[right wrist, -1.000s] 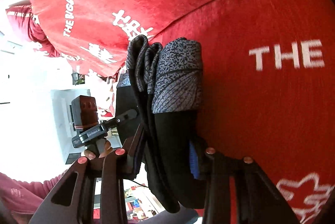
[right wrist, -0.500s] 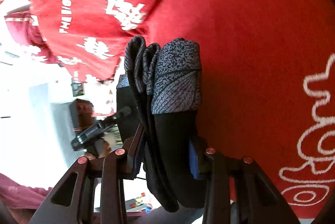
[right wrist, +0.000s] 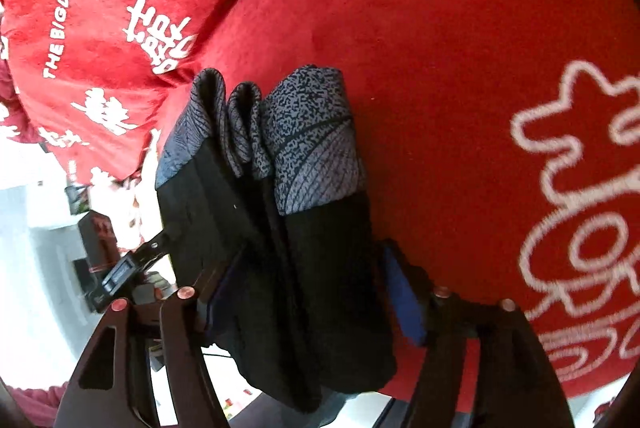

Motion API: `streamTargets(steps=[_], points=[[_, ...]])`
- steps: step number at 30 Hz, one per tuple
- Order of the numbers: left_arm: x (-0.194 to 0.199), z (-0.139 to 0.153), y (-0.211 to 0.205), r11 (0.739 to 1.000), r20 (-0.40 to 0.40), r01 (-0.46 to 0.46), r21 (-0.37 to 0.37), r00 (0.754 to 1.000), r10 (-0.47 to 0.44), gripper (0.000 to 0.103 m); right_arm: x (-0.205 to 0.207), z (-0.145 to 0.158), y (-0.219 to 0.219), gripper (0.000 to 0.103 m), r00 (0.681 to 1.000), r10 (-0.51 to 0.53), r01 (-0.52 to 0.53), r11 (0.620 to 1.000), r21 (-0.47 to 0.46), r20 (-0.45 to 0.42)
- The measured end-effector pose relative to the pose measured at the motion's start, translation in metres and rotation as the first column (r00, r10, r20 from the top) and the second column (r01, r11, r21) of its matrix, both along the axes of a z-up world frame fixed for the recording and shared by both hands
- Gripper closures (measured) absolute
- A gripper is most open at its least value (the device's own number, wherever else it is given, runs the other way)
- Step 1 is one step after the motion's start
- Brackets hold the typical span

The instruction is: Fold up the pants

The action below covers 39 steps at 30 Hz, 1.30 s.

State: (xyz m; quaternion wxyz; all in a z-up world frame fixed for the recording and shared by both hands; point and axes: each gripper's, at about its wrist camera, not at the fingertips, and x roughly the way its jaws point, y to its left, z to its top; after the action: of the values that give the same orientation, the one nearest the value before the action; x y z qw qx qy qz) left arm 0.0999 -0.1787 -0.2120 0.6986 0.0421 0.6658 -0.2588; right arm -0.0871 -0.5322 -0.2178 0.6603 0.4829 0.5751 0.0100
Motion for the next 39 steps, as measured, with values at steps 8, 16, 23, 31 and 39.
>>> streamTargets(steps=[8,16,23,31,39], points=[[-0.007,0.009,0.004,0.998,0.014,0.002,0.057,1.000,-0.003,0.000,-0.017,0.029,0.002,0.024,0.995,-0.030,0.012,0.984,-0.176,-0.100],[-0.012,0.022,0.014,0.990,0.028,-0.010,0.140,1.000,0.006,0.000,-0.038,0.046,0.003,0.023,0.966,-0.128,0.055,0.951,-0.305,-0.223],[-0.035,0.066,0.019,0.974,0.115,0.079,0.211,0.988,-0.105,0.000,-0.054,0.091,0.025,0.018,0.968,-0.097,-0.008,0.910,-0.415,-0.233],[-0.054,0.105,0.023,0.970,0.098,0.103,0.222,0.987,-0.127,0.000,-0.052,0.144,0.062,0.016,0.980,-0.052,-0.046,0.879,-0.475,-0.192],[-0.076,0.133,0.027,0.964,0.105,0.099,0.249,0.986,-0.128,0.000,-0.042,0.180,0.101,0.016,0.985,0.018,-0.102,0.857,-0.505,-0.170]])
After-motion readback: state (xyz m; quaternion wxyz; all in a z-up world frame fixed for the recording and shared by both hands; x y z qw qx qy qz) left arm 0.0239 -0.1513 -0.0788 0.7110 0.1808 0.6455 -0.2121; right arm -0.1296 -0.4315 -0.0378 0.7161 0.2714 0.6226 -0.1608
